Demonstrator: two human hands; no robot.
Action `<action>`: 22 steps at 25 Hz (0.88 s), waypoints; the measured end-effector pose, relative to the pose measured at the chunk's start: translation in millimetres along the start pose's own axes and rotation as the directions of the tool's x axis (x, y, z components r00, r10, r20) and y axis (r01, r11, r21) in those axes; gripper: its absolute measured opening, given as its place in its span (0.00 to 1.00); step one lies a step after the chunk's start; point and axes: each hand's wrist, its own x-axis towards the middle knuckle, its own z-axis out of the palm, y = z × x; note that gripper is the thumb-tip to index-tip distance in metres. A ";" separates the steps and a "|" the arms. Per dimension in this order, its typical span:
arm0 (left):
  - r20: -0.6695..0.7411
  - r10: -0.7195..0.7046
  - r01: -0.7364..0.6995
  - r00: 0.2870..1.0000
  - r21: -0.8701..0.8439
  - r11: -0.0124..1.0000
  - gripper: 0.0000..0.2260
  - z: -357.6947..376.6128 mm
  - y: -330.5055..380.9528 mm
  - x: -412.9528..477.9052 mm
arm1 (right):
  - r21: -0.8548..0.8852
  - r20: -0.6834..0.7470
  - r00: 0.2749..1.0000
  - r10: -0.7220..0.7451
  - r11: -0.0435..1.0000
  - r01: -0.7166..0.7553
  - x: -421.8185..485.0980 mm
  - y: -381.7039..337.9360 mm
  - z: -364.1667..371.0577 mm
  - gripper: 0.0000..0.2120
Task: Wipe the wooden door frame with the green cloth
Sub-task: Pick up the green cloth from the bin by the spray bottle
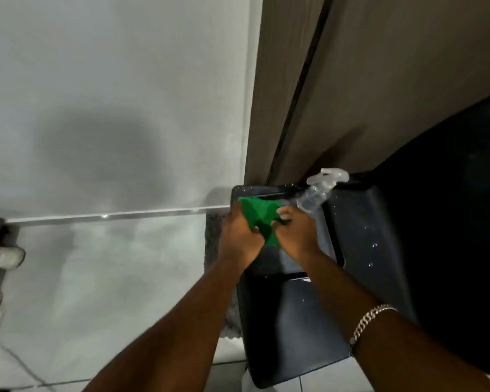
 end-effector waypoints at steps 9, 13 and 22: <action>-0.005 -0.045 0.044 0.999 -0.075 0.996 0.26 -7.8 6.4 3.7 | 0.433 0.079 0.938 0.338 0.835 -0.338 8.6 -28.3 10.6 0.14; 0.135 -0.048 0.097 0.990 -0.380 0.920 0.27 -68.5 56.1 -0.3 | 0.564 0.036 0.978 0.205 0.804 -0.189 -19.4 -100.4 -32.2 0.08; 0.025 0.550 -0.445 0.835 -0.558 0.700 0.18 -272.2 341.2 -44.6 | 0.777 -0.281 0.901 -0.330 0.472 0.416 -115.5 -351.5 -273.5 0.13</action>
